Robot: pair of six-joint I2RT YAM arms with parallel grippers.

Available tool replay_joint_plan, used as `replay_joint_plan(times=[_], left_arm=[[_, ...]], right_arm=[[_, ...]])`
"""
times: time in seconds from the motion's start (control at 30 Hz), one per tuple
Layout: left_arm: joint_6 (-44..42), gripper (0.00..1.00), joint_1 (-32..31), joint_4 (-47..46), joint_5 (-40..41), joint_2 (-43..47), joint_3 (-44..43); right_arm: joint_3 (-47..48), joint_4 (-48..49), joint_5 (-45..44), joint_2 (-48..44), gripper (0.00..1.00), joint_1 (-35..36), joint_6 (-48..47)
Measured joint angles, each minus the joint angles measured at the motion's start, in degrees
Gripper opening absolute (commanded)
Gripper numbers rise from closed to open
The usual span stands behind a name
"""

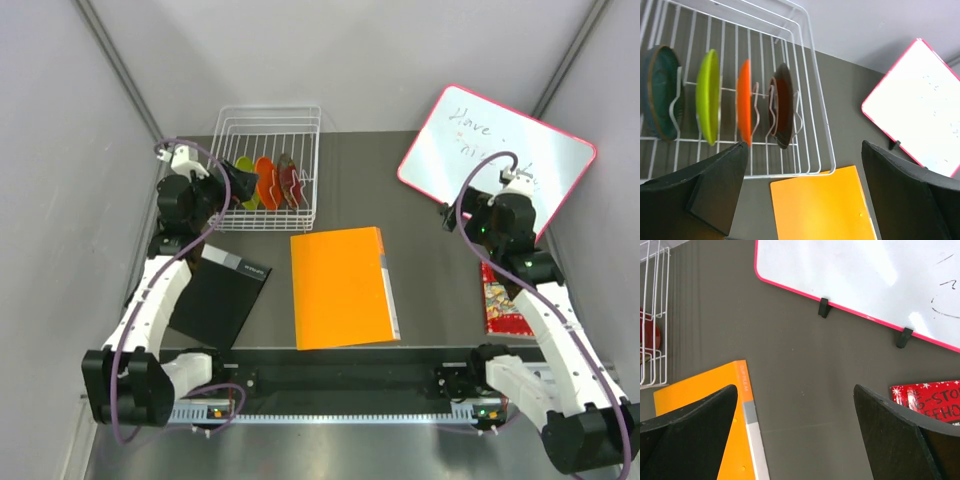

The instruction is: Unload the plates from the dish rack

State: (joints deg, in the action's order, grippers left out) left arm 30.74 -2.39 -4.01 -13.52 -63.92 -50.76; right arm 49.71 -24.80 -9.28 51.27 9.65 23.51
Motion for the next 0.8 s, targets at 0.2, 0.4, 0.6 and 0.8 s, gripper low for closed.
replay_joint_plan(times=[0.2, 0.4, 0.6, 0.8], left_arm=[[-0.7, 0.95, 0.0, -3.3, -8.8, -6.1, -0.4], [-0.5, 0.81, 0.0, -6.5, -15.0, -15.7, -3.5], [-1.4, 0.78, -1.3, -9.0, -12.0, -21.7, -5.6], [-2.2, 0.73, -3.9, -12.6, -8.7, -25.9, -8.5]], right_arm=[[-2.2, 0.6, 0.4, -2.0, 1.00, 0.0, -1.0], [-2.6, 1.6, 0.5, -0.9, 1.00, 0.0, -1.0], [-2.6, 2.6, 0.6, 2.4, 1.00, 0.0, -0.9], [-3.2, 3.3, 0.6, 4.5, 1.00, 0.0, -0.9]])
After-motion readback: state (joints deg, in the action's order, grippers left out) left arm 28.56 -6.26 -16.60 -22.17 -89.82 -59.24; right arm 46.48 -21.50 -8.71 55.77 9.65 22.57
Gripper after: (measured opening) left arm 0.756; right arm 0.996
